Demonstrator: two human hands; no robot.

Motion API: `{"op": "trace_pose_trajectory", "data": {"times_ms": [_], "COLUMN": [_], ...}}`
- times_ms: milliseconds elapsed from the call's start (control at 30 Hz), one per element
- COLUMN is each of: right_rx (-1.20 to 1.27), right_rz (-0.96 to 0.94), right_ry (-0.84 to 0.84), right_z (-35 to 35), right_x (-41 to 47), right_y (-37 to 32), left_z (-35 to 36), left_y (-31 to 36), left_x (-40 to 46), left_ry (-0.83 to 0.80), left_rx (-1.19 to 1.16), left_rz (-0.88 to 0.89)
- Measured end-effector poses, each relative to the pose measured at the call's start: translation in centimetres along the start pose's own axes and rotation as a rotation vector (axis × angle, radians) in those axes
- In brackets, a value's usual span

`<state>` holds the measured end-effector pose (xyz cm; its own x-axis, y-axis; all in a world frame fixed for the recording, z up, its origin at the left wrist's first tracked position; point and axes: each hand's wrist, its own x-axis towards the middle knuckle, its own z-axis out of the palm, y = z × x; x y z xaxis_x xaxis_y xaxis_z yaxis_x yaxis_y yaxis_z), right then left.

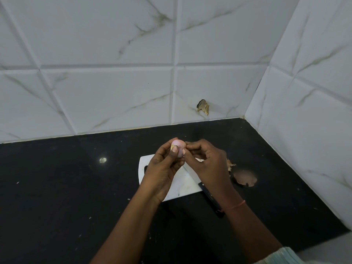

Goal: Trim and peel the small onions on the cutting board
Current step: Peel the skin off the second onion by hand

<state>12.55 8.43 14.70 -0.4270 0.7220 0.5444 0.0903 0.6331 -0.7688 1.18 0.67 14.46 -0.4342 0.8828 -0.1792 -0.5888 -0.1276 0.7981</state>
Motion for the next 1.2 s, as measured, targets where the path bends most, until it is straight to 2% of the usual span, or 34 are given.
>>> {"op": "trace_pose_trajectory", "data": {"times_ms": [633, 867, 1033, 1200], "right_rx": [-0.121, -0.169, -0.278, -0.326], "right_rz": [-0.051, -0.057, -0.069, -0.070], "right_ry": [-0.005, -0.021, -0.119, -0.146], "right_z": [0.7, 0.5, 0.4, 0.2], "right_x": [-0.6, -0.3, 0.1, 0.4], "right_y": [0.2, 0.1, 0.7, 0.8], "left_z": [0.0, 0.1, 0.2, 0.1], "left_y": [0.2, 0.1, 0.2, 0.3], "left_x": [-0.4, -0.4, -0.5, -0.4], "left_ry": [0.045, 0.053, 0.062, 0.064], "left_rx": [-0.054, 0.016, 0.113, 0.133], "left_rz": [0.035, 0.035, 0.058, 0.013]}}
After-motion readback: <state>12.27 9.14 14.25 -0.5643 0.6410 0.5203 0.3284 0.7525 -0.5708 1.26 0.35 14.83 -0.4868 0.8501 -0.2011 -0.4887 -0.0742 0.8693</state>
